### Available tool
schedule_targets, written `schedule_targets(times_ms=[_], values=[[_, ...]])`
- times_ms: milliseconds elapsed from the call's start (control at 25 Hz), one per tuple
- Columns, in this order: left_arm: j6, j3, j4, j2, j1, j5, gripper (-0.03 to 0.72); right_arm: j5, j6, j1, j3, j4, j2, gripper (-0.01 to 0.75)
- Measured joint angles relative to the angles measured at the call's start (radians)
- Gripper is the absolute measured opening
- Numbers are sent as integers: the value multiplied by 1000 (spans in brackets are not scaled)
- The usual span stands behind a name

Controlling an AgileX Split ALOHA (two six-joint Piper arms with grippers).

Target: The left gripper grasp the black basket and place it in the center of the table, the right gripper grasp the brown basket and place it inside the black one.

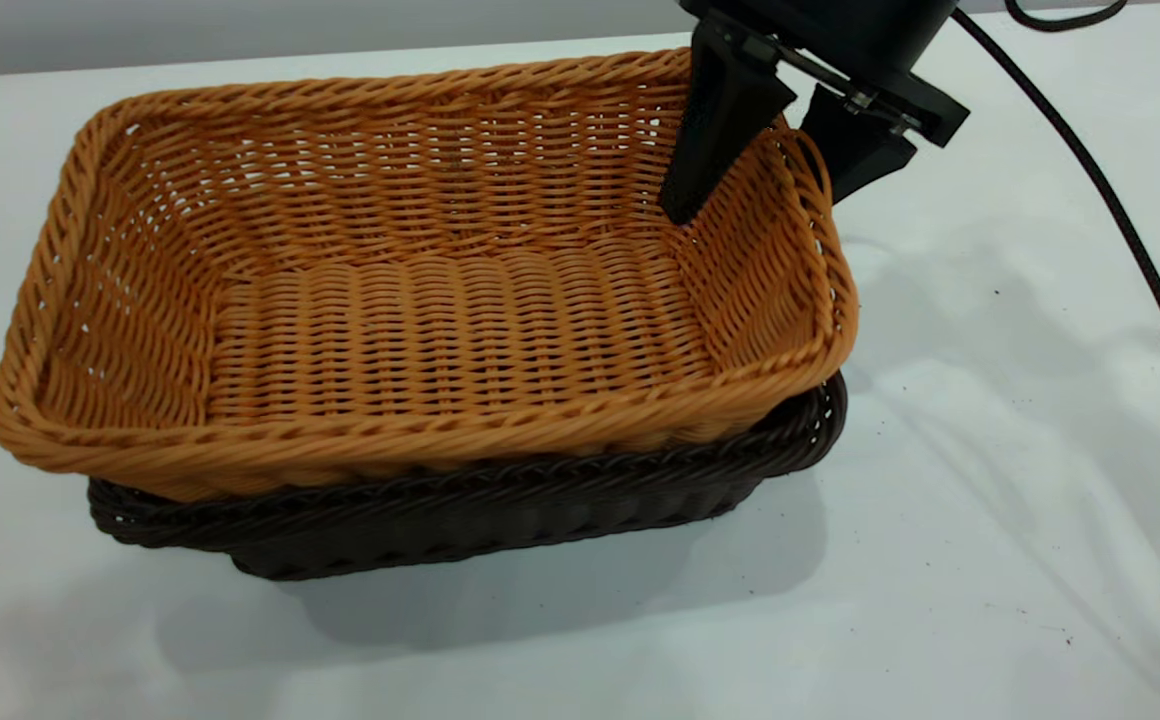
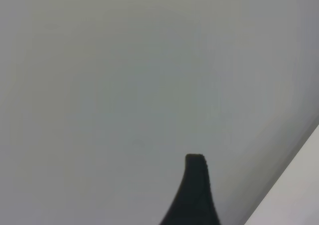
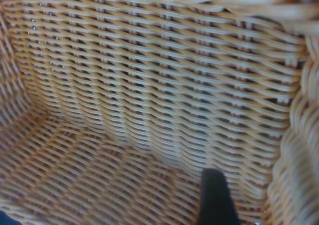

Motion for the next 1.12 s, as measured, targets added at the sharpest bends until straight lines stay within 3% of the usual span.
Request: schedule_targets(times_ms=[520,680,880,1120], values=[[0,0,-4,0,0,3,542,-23,120,-1,0,-279,-195,458],[0,0,-76,0,0,3,536,-30,134,-1,0,-366,-309,446],[0,0,-181,-1,0,5,480,-32,169,-1,0,-483,-497,412],[-1,0,-180,-22,0,68,352,-13,267,-1,0,-684,-754,342]])
